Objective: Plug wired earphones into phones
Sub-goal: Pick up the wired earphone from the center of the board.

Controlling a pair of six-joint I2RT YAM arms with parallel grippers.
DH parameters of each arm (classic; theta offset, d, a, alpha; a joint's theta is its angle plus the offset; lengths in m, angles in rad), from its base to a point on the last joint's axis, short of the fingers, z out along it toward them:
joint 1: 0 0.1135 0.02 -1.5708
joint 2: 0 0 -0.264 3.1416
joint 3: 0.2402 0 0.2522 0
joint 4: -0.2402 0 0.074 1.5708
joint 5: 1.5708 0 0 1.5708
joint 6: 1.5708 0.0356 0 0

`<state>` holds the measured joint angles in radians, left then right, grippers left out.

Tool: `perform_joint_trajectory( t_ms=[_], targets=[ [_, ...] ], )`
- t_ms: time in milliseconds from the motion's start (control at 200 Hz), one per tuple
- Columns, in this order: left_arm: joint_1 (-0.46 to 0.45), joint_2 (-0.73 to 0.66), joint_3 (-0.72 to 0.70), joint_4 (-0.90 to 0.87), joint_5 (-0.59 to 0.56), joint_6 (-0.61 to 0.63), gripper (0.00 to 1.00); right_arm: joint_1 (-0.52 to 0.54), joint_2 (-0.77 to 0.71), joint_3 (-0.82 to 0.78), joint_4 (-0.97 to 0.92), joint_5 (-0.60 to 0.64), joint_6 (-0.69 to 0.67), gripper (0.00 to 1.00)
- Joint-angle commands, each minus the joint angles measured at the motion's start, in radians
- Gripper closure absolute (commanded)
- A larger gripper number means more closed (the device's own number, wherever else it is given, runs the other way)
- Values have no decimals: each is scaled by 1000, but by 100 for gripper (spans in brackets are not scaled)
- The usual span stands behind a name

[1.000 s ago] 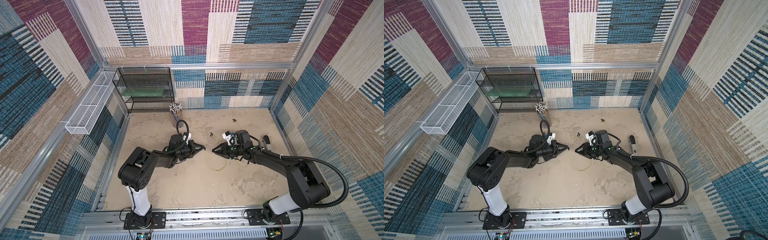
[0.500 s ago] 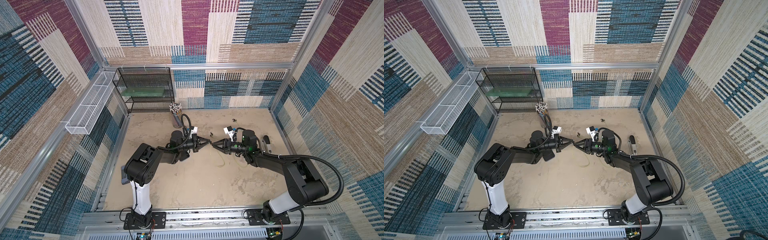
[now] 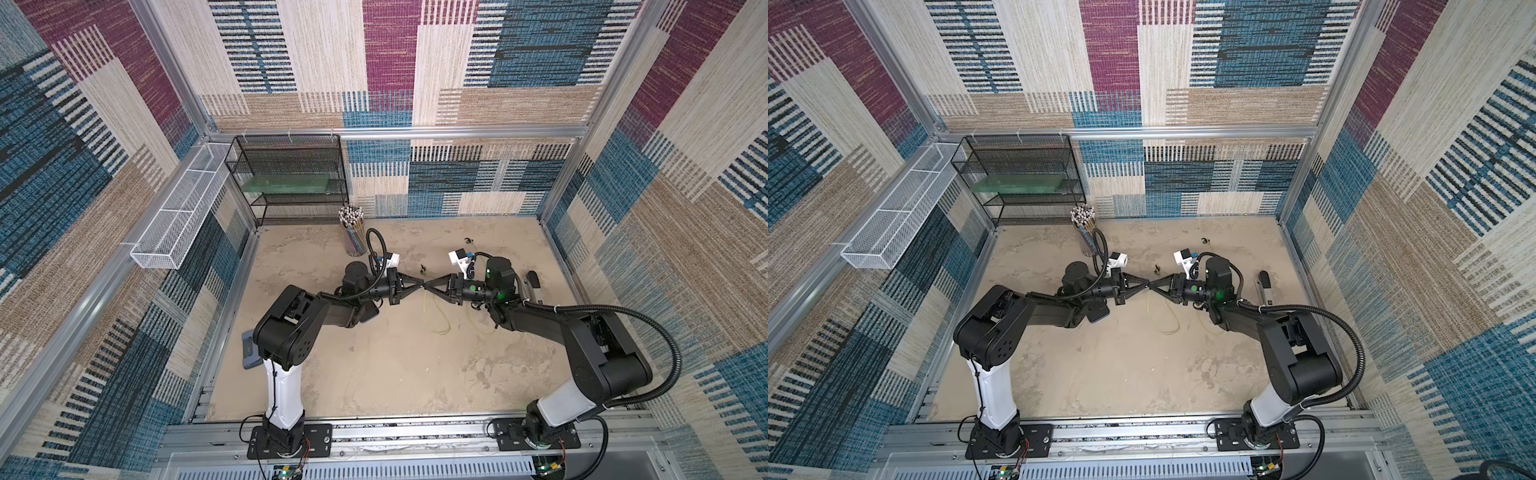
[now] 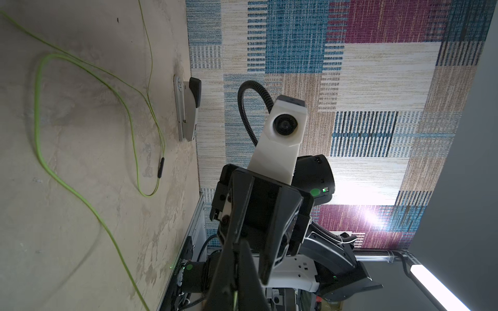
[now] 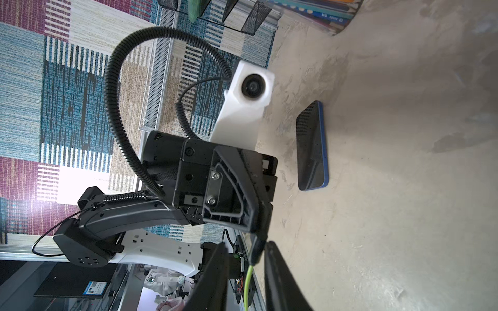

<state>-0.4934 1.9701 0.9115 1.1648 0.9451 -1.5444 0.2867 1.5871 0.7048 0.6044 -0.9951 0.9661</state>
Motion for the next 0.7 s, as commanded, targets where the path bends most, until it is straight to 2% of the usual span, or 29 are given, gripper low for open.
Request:
perform_joint_trajectory(
  t_ms=[0,205,366,501,586,626,696],
  targets=[
    [-6,1,10,50,12,-1,100,-1,9,6,60,-13,23,72],
    [-10,5,8,53,6,-2,100,8,19,8,73,-16,36,81],
    [-10,5,6,52,8,1,100,6,13,-1,76,-10,36,95],
    [-10,0,1,28,4,18,100,5,12,-1,74,-10,33,98],
    [-10,-17,-6,-42,-7,62,71,5,11,-2,71,-8,31,100],
    [-10,-30,-7,-85,-13,97,62,4,8,-4,72,-8,29,100],
    [-10,-61,-5,-183,-23,160,40,2,4,-7,61,-7,21,100]
  ],
)
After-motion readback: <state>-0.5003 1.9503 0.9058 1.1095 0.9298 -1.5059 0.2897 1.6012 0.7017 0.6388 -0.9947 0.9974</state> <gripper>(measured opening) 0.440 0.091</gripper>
